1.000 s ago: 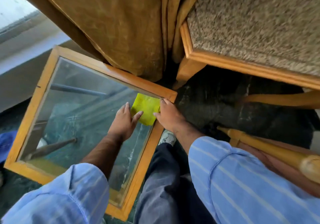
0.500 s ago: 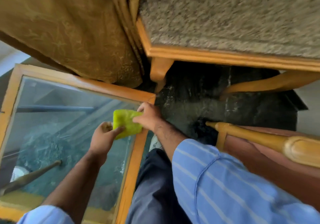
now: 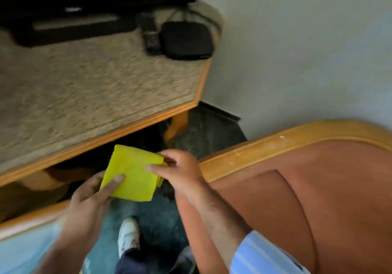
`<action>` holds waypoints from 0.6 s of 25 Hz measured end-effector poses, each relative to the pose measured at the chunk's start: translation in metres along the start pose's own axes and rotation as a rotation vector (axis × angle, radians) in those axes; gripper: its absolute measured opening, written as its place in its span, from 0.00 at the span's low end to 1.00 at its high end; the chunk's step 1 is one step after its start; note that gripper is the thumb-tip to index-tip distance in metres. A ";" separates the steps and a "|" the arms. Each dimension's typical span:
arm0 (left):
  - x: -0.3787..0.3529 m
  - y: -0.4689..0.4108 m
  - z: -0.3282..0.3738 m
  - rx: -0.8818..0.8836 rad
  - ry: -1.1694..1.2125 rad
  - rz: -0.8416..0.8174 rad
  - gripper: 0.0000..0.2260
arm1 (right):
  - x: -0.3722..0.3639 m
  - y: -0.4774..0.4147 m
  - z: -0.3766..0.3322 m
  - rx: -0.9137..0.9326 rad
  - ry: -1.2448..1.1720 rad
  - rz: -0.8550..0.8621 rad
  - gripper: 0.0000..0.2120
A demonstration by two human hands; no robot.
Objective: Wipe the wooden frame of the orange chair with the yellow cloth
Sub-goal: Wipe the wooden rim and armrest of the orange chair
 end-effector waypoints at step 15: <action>-0.363 -0.061 -0.019 -0.341 -0.786 -0.344 0.06 | 0.292 0.086 0.085 0.015 -0.104 1.093 0.14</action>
Point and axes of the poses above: each hand's wrist, its own y-axis away from the middle knuckle, its own x-axis out of the back of the hand, z = x × y, the point moved 4 cm from there along -y, towards the middle knuckle, and after that the axes turned 6 degrees about x, right-handed, at the moved point
